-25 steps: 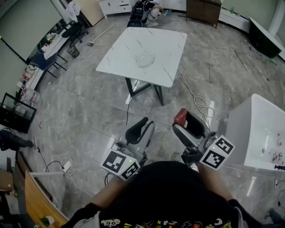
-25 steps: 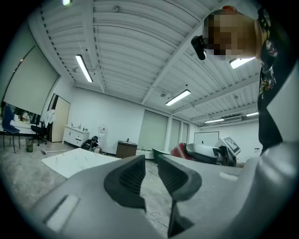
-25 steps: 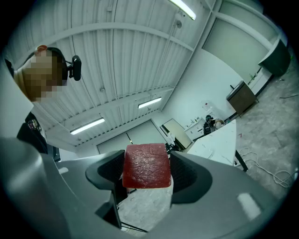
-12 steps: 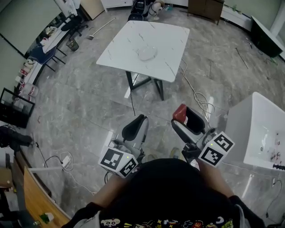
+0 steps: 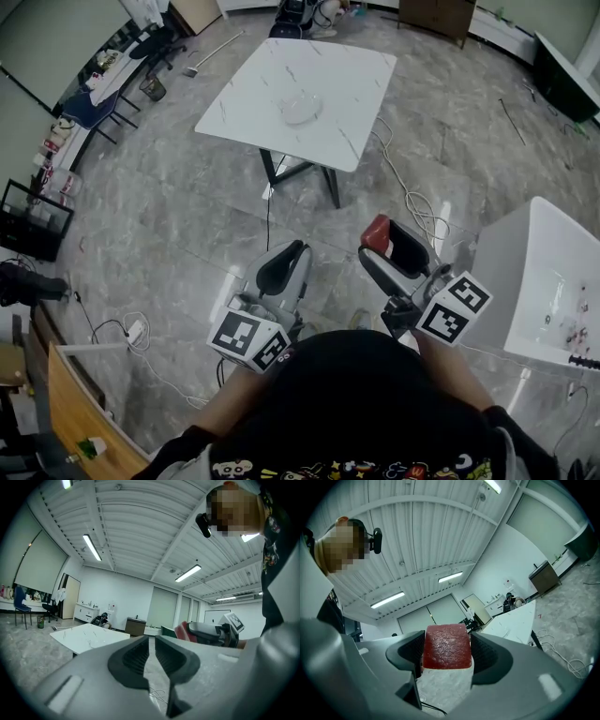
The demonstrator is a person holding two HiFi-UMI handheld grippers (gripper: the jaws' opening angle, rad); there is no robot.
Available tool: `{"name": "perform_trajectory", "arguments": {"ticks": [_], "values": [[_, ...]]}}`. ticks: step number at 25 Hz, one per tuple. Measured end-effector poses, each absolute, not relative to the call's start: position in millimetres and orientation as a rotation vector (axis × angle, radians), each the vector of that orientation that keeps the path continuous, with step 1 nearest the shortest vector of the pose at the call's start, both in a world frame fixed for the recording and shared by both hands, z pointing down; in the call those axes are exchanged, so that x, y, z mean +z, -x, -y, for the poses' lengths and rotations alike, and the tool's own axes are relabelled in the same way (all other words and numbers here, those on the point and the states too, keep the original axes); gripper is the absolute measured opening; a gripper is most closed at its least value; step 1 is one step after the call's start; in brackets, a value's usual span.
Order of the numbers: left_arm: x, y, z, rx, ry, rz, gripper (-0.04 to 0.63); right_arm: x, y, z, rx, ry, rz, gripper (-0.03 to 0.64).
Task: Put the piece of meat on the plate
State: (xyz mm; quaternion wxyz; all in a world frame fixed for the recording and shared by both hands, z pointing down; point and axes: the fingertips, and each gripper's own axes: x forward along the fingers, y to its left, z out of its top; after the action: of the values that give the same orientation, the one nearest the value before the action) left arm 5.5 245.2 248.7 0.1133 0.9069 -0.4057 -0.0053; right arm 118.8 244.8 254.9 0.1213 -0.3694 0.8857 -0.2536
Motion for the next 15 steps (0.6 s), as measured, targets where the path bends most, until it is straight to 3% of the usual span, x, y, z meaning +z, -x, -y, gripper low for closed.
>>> {"name": "perform_trajectory", "arguments": {"ticks": [15], "values": [[273,-75,-240,0.014,-2.591,1.258,0.043,277,-186,-228,-0.814,1.007,-2.606,0.333]]}}
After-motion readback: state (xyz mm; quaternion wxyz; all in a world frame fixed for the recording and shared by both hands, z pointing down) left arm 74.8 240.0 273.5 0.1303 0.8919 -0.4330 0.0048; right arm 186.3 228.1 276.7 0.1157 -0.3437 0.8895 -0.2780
